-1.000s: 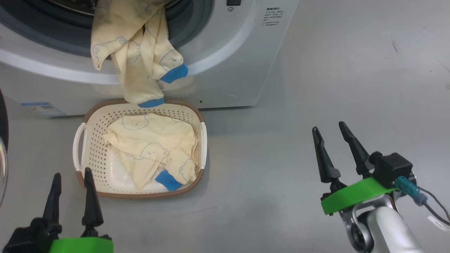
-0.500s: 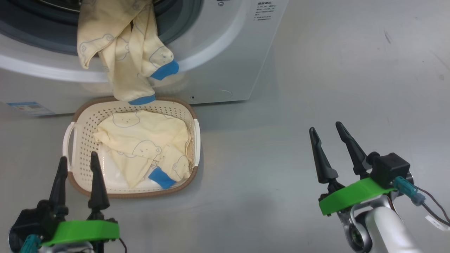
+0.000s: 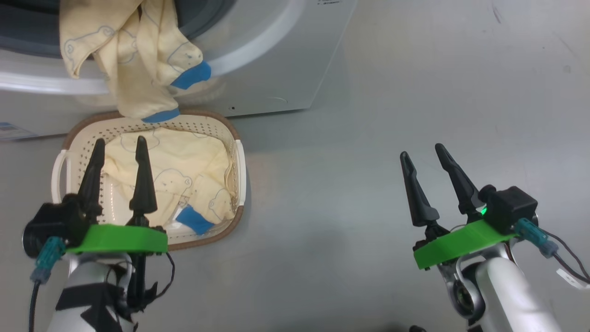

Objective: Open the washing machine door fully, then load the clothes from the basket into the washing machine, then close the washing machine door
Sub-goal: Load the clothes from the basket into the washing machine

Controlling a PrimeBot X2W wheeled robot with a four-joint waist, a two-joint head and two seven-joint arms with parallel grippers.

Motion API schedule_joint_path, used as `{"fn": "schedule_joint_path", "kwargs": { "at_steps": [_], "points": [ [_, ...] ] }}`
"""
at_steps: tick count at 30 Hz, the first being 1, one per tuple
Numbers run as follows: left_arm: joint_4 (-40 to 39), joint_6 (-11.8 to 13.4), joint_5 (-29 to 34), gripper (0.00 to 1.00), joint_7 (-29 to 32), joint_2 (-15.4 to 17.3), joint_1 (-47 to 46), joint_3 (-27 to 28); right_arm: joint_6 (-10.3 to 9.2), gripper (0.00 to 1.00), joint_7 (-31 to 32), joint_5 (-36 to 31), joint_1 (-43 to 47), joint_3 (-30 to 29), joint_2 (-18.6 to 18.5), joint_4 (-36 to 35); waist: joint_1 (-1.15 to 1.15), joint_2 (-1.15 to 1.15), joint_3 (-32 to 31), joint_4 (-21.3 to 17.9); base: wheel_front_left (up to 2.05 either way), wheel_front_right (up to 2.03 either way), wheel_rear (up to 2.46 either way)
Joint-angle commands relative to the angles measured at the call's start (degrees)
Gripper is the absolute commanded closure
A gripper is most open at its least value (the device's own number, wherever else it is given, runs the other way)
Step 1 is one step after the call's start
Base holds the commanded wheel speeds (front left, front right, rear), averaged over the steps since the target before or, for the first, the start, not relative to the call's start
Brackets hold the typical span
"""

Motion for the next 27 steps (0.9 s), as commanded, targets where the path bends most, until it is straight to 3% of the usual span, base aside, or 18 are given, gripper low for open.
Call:
{"fn": "schedule_joint_path", "kwargs": {
  "at_steps": [1, 12, 27],
  "points": [
    [-1.1, 0.0, -0.3, 0.00, -0.5, 1.6, -1.7, 1.3, 0.10, 0.00, -0.4, 0.6, -1.0, 1.4, -0.6, -2.0, 0.00, 0.00, 1.1, -0.7, 0.00, 0.00, 0.00],
    [6.1, 0.0, -1.6, 0.00, -0.5, 4.2, -13.2, -0.5, 0.10, 0.00, -0.4, 1.6, -3.9, 2.5, -0.6, -2.7, 0.00, 0.00, 7.1, -3.1, 0.00, 0.00, 0.00],
    [11.5, 0.0, -2.4, 0.00, -0.5, 6.0, -21.9, -1.3, 0.10, 0.00, -0.4, 2.7, -6.2, 3.8, -0.6, -3.3, 0.00, 0.00, 13.1, -5.6, 0.00, 0.00, 0.00]
  ]
}}
